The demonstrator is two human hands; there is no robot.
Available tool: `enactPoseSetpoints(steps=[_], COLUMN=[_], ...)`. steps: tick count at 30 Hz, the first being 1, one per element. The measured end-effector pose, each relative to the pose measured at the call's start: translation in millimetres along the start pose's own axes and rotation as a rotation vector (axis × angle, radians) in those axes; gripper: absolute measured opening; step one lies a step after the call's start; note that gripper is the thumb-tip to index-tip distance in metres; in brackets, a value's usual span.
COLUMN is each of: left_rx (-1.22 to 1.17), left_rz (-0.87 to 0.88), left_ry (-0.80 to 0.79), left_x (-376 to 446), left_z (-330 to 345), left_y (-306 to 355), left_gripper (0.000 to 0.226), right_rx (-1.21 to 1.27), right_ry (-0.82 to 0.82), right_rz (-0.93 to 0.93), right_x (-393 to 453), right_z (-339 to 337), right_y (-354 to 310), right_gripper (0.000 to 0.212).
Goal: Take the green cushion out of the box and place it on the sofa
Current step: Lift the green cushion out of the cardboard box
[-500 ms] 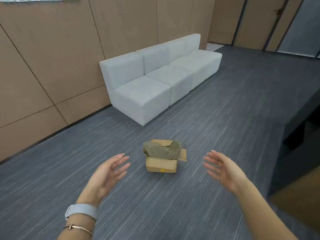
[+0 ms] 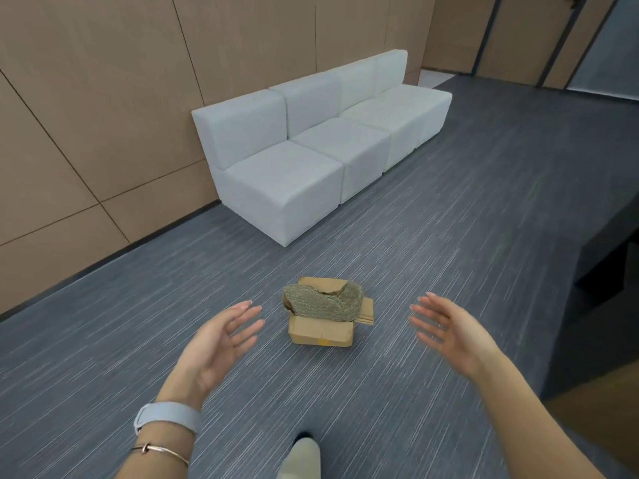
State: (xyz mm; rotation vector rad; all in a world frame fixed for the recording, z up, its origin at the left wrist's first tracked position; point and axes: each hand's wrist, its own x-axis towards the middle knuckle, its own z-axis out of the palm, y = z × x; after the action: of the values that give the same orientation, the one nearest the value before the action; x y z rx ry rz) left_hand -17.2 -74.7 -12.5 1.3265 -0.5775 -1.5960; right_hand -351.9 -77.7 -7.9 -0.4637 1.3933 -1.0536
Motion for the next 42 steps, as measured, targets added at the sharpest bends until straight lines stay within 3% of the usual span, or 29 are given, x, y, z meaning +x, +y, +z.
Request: enactPoseSetpoints(steps=[24, 34, 42], left_rx=[0.010, 0.045, 0.066], left_rz=[-0.072, -0.097, -0.058], left_ry=[-0.074, -0.078, -0.079], left_x=[275, 363, 453], left_z=[20, 24, 9], left_y=[133, 105, 9], left_gripper=[0.033, 0.028, 0.047], right_rx=[0.044, -0.001, -0.043], right_ry=[0.052, 0.028, -0.005], right_rz=[0.051, 0.079, 0.026], right_x=[237, 329, 440], right_z=[132, 137, 115], right_y=[-96, -88, -14], right_gripper=[0.020, 0.025, 0.021])
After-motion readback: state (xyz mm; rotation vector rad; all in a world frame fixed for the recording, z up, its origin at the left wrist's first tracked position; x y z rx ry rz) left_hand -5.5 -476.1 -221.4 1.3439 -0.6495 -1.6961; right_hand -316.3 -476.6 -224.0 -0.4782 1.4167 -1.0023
